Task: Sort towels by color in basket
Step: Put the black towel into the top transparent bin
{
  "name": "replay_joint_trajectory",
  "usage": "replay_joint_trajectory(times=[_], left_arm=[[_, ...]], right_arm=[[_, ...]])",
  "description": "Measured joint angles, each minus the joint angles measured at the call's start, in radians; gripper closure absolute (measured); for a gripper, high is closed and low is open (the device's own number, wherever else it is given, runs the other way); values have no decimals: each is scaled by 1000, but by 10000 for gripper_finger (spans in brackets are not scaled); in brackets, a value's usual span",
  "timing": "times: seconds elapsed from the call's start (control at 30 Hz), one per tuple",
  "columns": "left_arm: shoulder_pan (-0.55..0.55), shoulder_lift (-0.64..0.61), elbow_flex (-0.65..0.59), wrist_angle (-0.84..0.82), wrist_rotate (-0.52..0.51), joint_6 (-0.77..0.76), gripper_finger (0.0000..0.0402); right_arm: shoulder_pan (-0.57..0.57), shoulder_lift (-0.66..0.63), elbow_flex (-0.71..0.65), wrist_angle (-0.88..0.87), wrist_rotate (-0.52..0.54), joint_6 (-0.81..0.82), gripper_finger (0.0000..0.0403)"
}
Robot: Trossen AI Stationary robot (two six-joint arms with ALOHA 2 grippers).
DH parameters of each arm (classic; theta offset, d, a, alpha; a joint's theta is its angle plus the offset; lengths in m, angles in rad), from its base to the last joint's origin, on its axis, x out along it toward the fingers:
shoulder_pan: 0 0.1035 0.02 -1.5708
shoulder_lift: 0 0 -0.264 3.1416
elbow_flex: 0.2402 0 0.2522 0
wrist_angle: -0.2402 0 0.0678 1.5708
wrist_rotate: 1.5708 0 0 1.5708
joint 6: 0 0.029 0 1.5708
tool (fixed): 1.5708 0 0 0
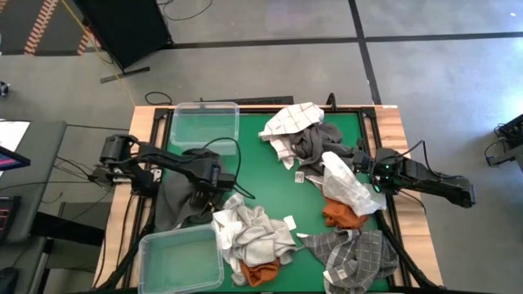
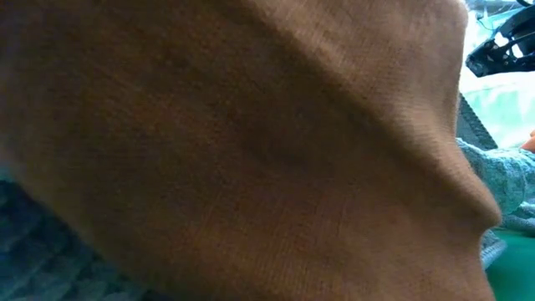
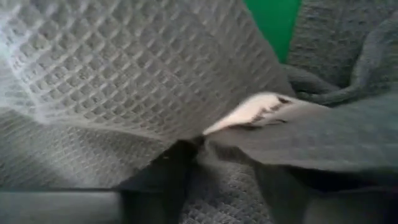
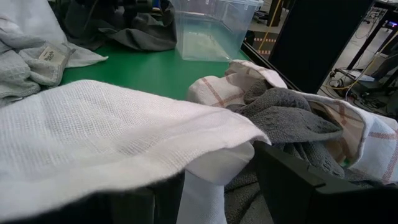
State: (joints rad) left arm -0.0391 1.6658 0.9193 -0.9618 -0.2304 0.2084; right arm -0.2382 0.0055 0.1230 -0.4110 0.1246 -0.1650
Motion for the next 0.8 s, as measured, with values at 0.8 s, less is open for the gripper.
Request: replay_joint_trajectory(times=[0.8], left_arm=[[-13,-530,419,-201,-252,98,401]], right_arm=[[0,0,0,0,0,0,186]])
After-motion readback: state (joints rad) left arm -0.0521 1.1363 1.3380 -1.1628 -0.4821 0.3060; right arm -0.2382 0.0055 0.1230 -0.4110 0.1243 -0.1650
